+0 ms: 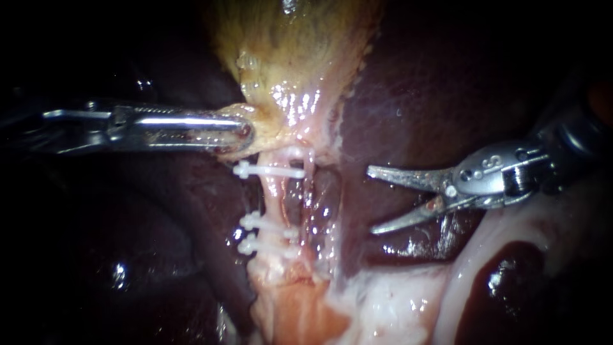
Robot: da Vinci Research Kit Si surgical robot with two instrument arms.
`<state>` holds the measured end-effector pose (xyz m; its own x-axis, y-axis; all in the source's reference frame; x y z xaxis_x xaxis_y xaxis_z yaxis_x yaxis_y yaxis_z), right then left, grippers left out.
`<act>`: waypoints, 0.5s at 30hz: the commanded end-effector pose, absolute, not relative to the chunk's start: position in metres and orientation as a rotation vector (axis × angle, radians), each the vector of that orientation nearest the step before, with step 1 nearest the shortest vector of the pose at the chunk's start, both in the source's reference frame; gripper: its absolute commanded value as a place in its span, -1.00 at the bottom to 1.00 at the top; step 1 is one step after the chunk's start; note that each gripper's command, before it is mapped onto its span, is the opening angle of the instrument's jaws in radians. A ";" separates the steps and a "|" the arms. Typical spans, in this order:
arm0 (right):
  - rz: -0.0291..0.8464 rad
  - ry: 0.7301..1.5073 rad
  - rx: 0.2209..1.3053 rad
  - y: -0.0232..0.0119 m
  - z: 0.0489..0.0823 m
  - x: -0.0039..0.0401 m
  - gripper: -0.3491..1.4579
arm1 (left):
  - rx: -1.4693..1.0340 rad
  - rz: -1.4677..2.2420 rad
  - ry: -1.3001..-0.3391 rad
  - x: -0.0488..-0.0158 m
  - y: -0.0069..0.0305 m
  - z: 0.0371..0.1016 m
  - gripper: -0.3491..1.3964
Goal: Go to the cutting position left tube
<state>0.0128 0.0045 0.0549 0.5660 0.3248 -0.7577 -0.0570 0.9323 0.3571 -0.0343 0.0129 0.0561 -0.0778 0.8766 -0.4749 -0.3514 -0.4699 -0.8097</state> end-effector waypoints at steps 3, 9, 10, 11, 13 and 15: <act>0.229 0.946 0.309 0.0046 0.0550 0.0129 0.99 | -1.270 1.704 -0.647 -0.0330 0.0129 0.0553 -1.00; 0.227 0.947 0.313 0.0046 0.0552 0.0130 0.99 | -1.263 1.695 -0.642 -0.0292 0.0132 0.0522 -1.00; 0.228 0.947 0.313 0.0046 0.0552 0.0130 0.99 | -1.264 1.691 -0.641 -0.0288 0.0133 0.0518 -1.00; 0.227 0.948 0.316 0.0046 0.0552 0.0131 0.99 | -1.268 1.685 -0.638 -0.0283 0.0134 0.0513 -1.00; 0.224 0.950 0.321 0.0046 0.0551 0.0132 0.99 | -1.266 1.684 -0.638 -0.0279 0.0134 0.0508 -1.00; 0.221 0.952 0.329 0.0046 0.0551 0.0134 0.99 | -1.268 1.681 -0.638 -0.0277 0.0133 0.0505 -1.00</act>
